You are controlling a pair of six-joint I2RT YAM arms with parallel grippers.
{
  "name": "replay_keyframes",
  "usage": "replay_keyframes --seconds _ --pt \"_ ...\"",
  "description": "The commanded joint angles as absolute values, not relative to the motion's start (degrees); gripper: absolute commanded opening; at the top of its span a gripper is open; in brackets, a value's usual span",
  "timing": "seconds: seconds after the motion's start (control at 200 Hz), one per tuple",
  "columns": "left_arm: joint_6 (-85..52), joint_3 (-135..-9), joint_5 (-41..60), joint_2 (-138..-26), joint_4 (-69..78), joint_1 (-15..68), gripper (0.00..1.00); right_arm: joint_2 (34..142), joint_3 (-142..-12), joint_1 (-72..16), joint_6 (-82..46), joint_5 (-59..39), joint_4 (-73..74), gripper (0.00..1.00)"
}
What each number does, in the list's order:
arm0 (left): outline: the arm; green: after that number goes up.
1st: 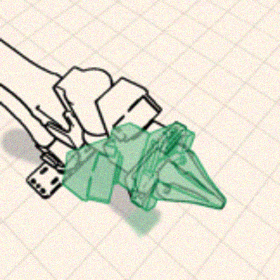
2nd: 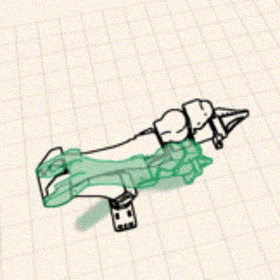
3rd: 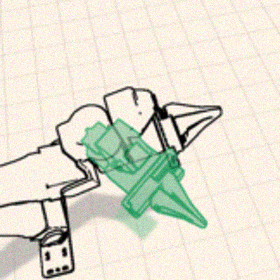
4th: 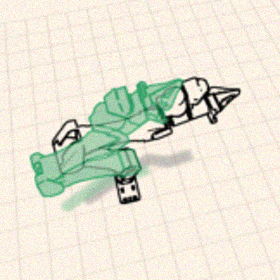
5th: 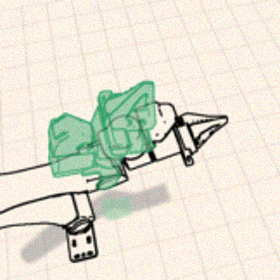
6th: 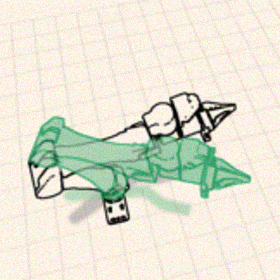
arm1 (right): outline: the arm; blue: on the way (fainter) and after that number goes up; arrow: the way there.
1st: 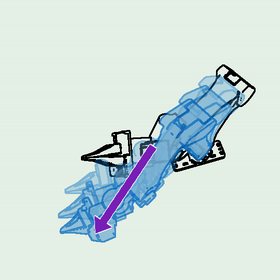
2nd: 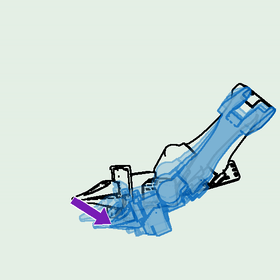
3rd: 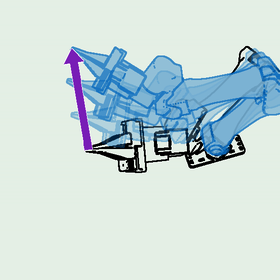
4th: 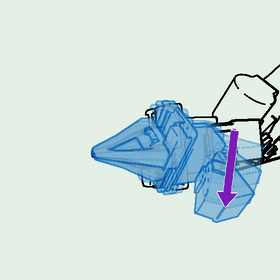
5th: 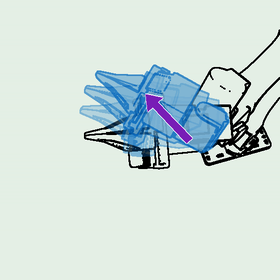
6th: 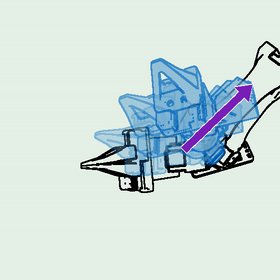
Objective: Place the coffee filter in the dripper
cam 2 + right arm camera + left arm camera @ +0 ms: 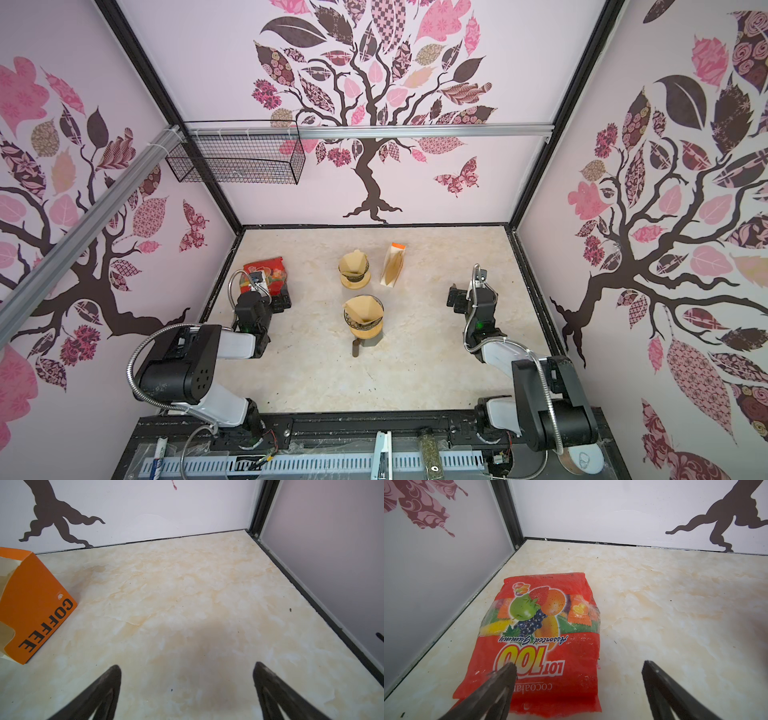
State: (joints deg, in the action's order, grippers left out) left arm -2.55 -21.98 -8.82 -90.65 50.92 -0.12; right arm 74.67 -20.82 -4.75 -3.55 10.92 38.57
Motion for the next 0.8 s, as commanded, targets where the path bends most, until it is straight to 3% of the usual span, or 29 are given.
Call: replay_keyframes --seconds 0.0,0.395,0.58,0.79 --pt "-2.1 -21.4 -9.3 -90.4 52.9 -0.2 0.97 77.4 -20.1 -3.2 -1.7 7.1 49.3 1.0" --pt "-2.1 -21.4 -9.3 -90.6 53.6 -0.2 0.97 88.8 -10.1 -1.8 0.6 -3.8 77.8 1.0" --pt "-2.1 -21.4 -9.1 -90.6 53.9 -0.3 0.97 88.8 -17.0 -0.2 -2.3 -2.2 63.6 1.0" --pt "-2.2 -21.5 -7.8 -90.7 53.7 -0.9 0.97 88.7 -16.9 -0.2 -2.5 -1.0 64.1 1.0"
